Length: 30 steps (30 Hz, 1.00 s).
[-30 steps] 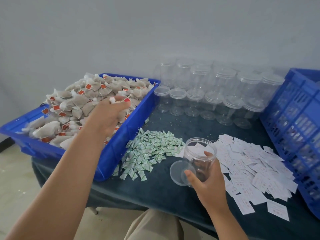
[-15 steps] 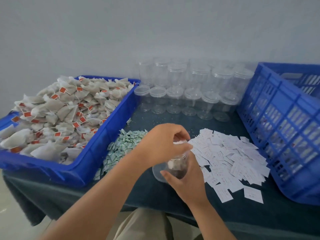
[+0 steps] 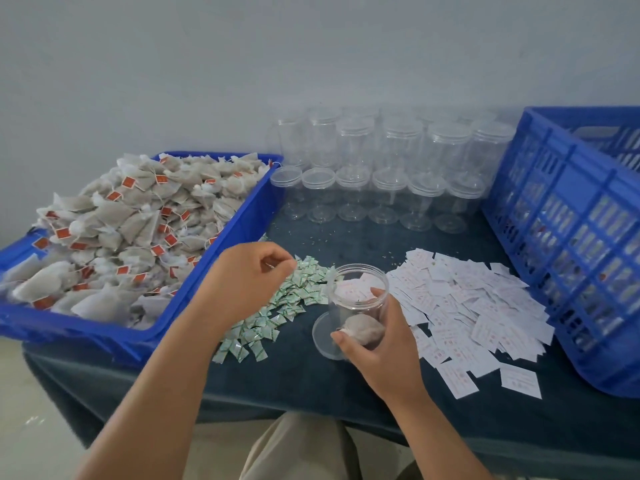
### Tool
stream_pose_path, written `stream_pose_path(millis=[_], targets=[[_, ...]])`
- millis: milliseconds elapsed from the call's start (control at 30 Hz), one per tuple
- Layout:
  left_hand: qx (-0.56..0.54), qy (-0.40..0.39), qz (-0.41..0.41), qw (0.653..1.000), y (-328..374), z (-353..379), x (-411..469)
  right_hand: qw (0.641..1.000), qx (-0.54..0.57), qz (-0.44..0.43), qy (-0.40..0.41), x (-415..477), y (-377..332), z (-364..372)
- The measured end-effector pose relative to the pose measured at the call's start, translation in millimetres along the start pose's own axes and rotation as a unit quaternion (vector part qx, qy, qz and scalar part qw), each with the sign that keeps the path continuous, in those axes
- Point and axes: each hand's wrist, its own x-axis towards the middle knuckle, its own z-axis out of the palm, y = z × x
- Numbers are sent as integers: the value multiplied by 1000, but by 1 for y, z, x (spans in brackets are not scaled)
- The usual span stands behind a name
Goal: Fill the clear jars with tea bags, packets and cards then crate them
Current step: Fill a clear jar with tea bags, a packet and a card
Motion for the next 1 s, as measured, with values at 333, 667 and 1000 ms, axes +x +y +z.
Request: stream_pose_path(millis=[333,667,1000], targets=[[293,-168,-252,907,-150,-71,59,1000,2,-3,-14,3,0,4],[135,136,-190,963,-160,-69,64,1000,8,16,0,1,4,6],[7,260,-75,963,-101,-88,57,1000,1,26,-9,3,5,7]])
